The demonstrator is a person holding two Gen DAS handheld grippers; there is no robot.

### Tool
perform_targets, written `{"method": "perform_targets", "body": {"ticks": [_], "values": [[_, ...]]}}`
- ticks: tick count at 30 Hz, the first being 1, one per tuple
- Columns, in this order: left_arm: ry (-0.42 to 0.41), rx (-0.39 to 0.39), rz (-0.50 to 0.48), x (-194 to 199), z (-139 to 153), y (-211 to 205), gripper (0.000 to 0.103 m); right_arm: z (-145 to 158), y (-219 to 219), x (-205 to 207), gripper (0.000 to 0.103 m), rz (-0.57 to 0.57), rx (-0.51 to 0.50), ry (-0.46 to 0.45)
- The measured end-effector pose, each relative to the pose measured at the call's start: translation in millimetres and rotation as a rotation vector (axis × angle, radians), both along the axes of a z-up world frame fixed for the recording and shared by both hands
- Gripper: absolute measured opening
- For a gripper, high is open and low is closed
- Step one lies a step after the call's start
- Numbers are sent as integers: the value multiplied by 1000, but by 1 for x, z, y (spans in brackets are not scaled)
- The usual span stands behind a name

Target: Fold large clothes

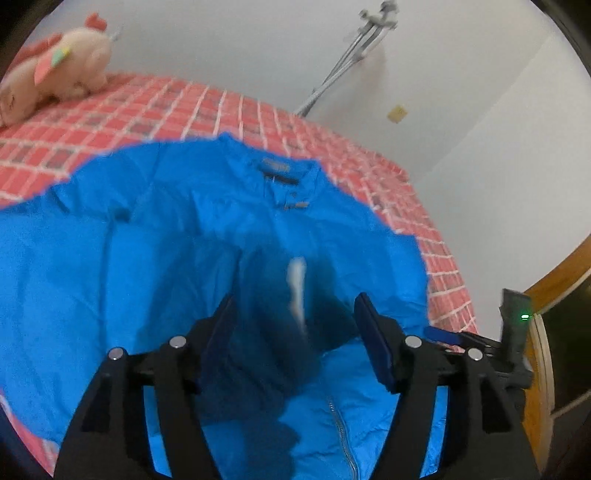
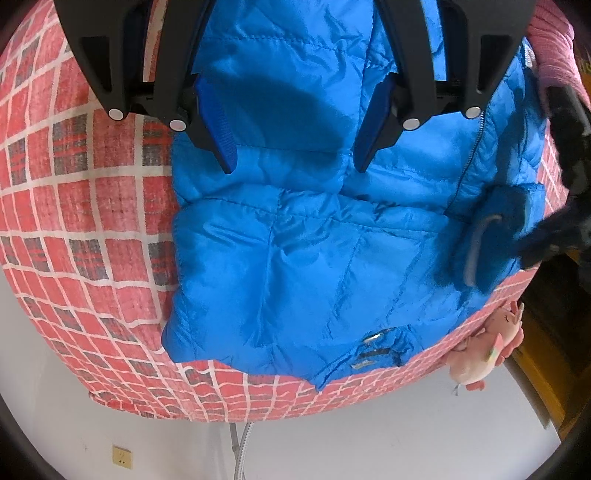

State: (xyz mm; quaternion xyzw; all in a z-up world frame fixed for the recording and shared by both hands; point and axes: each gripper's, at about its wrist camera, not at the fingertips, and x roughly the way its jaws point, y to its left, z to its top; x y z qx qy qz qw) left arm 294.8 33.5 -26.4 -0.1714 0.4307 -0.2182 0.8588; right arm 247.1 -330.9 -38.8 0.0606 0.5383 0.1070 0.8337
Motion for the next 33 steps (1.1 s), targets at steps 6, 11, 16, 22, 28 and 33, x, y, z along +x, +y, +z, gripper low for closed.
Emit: {"method": "perform_targets", "body": {"ticks": [6, 11, 16, 22, 28, 33], "values": [[53, 148, 101, 12, -11, 23, 65, 0, 5, -1, 66, 10, -10, -5], [136, 188, 117, 32, -46, 29, 64, 10, 11, -3, 66, 24, -2, -35], [96, 101, 150, 23, -17, 44, 63, 37, 49, 8, 84, 121, 51, -64], [56, 140, 225, 16, 5, 65, 64, 29, 124, 57, 85, 244, 127, 51], [41, 205, 316, 19, 11, 84, 64, -1, 176, 84, 84, 278, 116, 138], [34, 182, 334, 20, 16, 92, 64, 4, 179, 83, 26, 292, 156, 105]]}}
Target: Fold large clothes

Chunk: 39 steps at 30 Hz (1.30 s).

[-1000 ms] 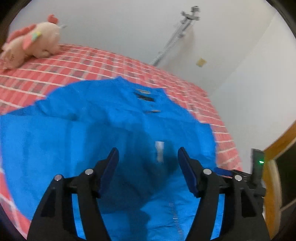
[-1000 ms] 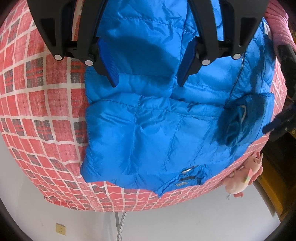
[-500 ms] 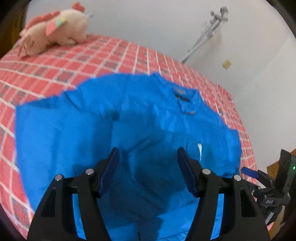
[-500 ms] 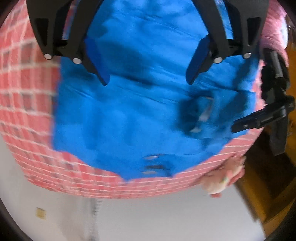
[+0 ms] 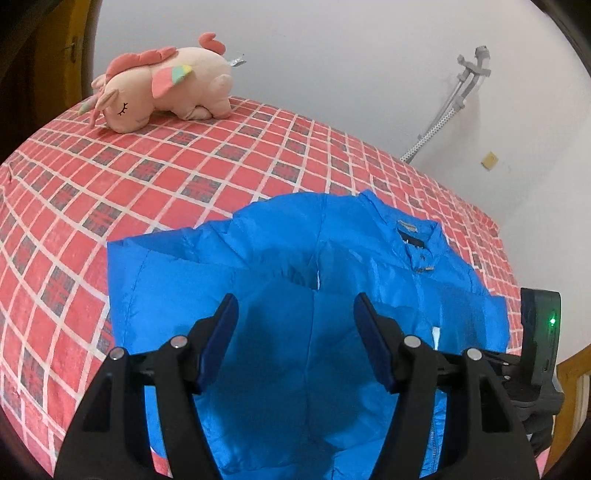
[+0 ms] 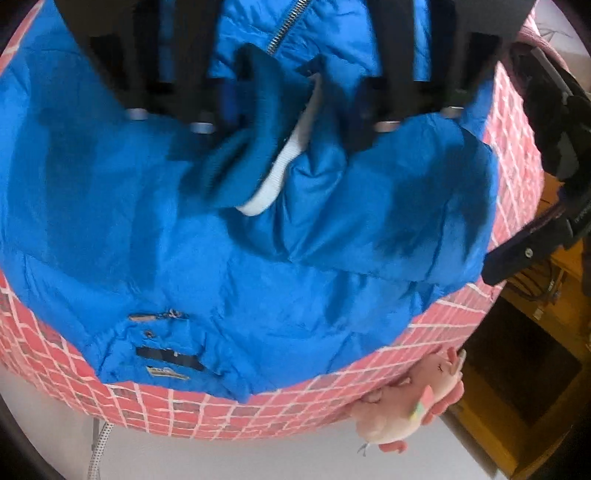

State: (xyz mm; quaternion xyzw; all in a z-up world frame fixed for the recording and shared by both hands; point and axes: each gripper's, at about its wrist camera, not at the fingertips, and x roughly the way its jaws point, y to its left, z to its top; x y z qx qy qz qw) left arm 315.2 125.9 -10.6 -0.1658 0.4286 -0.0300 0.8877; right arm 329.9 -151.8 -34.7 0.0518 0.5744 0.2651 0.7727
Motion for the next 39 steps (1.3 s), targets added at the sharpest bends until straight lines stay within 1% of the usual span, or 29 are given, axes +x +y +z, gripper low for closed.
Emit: {"method": "perform_targets", "body": {"ticks": [2, 3, 5, 8, 12, 16, 18, 21, 22, 25, 28, 31, 32, 33, 35, 37, 39], "values": [[-13, 6, 2, -1, 3, 0, 64, 5, -10, 0, 19, -12, 34, -5], [-20, 5, 1, -3, 5, 0, 64, 10, -18, -1, 18, -27, 41, -15], [-37, -7, -11, -5, 8, -1, 64, 17, -31, -1, 17, -59, 37, -43], [-64, -9, -31, -9, 12, -6, 64, 28, -64, -1, 17, -125, 30, -81], [-92, 4, -63, -10, 13, -17, 64, 41, -119, -5, 17, -234, 14, -132], [-82, 28, -101, -4, 2, -34, 64, 45, -174, -9, 17, -342, 5, -152], [-58, 38, -121, 5, -9, -42, 63, 43, -193, -9, 17, -374, 23, -140], [-4, 46, -141, 19, -28, -51, 62, 34, -213, -10, 17, -422, -3, -142], [13, 43, -147, 23, -34, -52, 60, 29, -217, -8, 17, -434, -11, -139], [46, 36, -162, 31, -51, -54, 60, 8, -222, -3, 18, -447, -14, -102], [40, 83, -170, 30, -56, -59, 60, -11, -219, 1, 21, -452, -27, -98], [32, 108, -168, 29, -59, -62, 61, -13, -218, -1, 22, -449, -34, -108], [29, 109, -164, 29, -58, -62, 61, -9, -219, -5, 24, -451, -38, -117], [25, 110, -157, 27, -56, -62, 61, -5, -220, -7, 28, -456, -40, -125], [18, 109, -136, 23, -48, -62, 62, 15, -223, -19, 32, -478, -58, -174], [-7, 83, -125, 16, -34, -62, 62, 40, -221, -34, 32, -498, -95, -258], [-40, 62, -139, 8, -19, -70, 63, 60, -210, -47, 32, -460, -82, -328]]}}
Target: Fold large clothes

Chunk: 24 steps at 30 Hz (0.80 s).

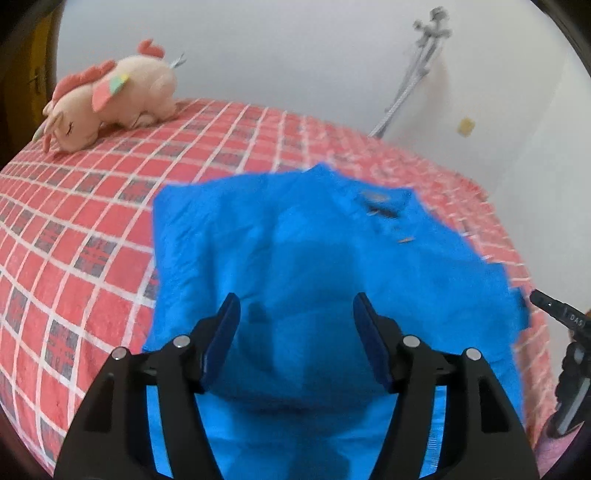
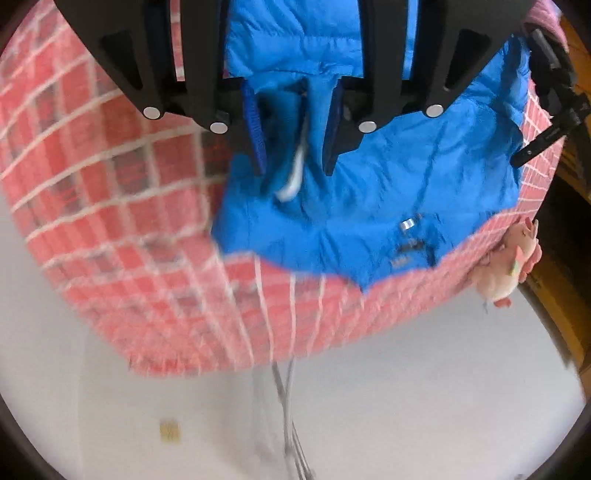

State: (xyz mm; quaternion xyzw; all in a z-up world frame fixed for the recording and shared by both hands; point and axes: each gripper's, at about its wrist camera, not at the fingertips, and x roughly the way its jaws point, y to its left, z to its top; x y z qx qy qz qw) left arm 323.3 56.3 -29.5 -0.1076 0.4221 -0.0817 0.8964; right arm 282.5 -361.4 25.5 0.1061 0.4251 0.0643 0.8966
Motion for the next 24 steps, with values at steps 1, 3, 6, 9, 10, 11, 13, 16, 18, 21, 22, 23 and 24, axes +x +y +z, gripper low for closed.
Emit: {"method": "perform_targets", "body": {"ticks": [1, 3, 6, 9, 10, 11, 13, 16, 18, 21, 22, 23, 24], "values": [[-18, 0, -10, -5, 6, -7, 63, 5, 8, -2, 32, 30, 10, -11], [-28, 17, -34, -10, 8, -20, 63, 3, 29, -3, 32, 84, 1, 2], [-9, 46, -83, -12, -2, -39, 63, -14, 55, 4, 32, 142, -37, 57], [34, 81, -92, -6, -19, -46, 63, -28, 60, 5, 32, 161, -43, 101], [49, 86, -90, -4, -24, -45, 63, -33, 61, 7, 32, 159, -49, 118], [58, 88, -90, -3, -28, -44, 63, -38, 60, 8, 32, 152, -55, 134], [73, 105, -95, 1, -36, -44, 63, -49, 59, 10, 32, 142, -63, 172], [86, 132, -107, 2, -44, -46, 63, -72, 61, 16, 31, 146, -72, 220], [83, 154, -111, 2, -46, -48, 64, -81, 67, 17, 31, 150, -103, 208], [79, 171, -113, 2, -48, -50, 64, -82, 71, 15, 31, 153, -130, 199], [79, 163, -114, 1, -47, -48, 64, -81, 68, 16, 31, 151, -110, 201], [80, 156, -112, 2, -45, -46, 64, -78, 65, 15, 31, 147, -85, 201], [82, 154, -107, 1, -42, -45, 64, -74, 63, 15, 32, 146, -70, 201]]}}
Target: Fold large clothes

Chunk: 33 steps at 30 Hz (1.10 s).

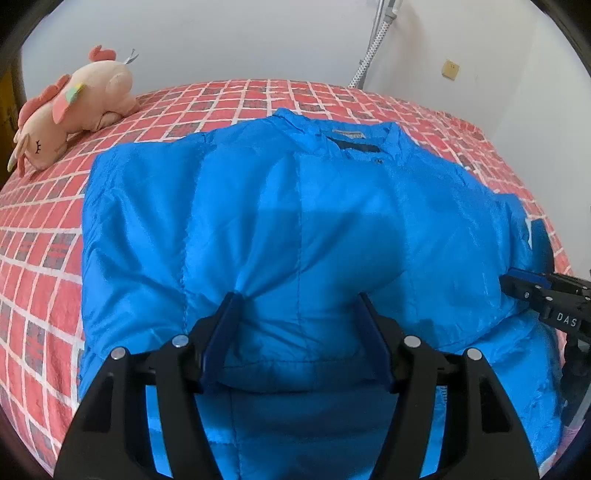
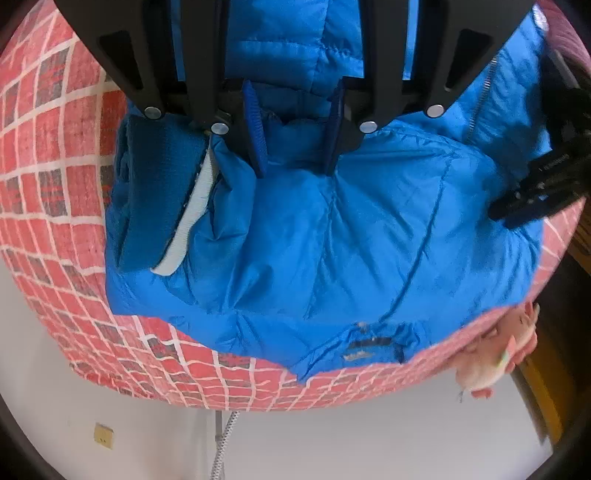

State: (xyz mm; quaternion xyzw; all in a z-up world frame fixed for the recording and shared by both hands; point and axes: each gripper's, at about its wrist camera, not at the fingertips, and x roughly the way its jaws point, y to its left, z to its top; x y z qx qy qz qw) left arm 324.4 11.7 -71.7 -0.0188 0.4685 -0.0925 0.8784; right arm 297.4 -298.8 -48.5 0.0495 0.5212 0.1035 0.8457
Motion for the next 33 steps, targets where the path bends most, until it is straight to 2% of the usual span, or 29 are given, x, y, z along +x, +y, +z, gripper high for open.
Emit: {"method": "perform_targets", "body": {"ticks": [3, 5, 8, 11, 16, 19, 24, 28, 31, 33], "values": [[-40, -8, 19, -3, 20, 3, 65, 33, -5, -3, 33, 15, 44, -89], [-94, -8, 18, -4, 38, 3, 71, 49, -8, -3, 33, 1, 32, -148], [-95, 17, 18, 9, 46, -3, 72, 57, -12, 9, 36, -19, 20, -195], [-74, 19, 32, 35, 42, -5, 72, 44, -17, 27, 36, -43, 11, -182], [-13, 12, 79, 69, 18, -1, 71, 7, -33, 55, 34, -64, 12, -97], [-25, 18, 77, 72, 6, 0, 71, -9, -45, 60, 34, -78, 83, -61], [-53, 53, 62, 68, -2, -4, 72, -19, -49, 62, 34, -82, 112, -69], [-38, 27, 65, 65, 6, 0, 72, 0, -57, 47, 35, -80, 163, -117], [-24, -42, 51, 46, 26, 10, 73, 41, -63, 18, 38, -38, 194, -211], [-36, -97, 29, 20, 45, 22, 77, 63, -66, -4, 46, -23, 197, -258]]}}
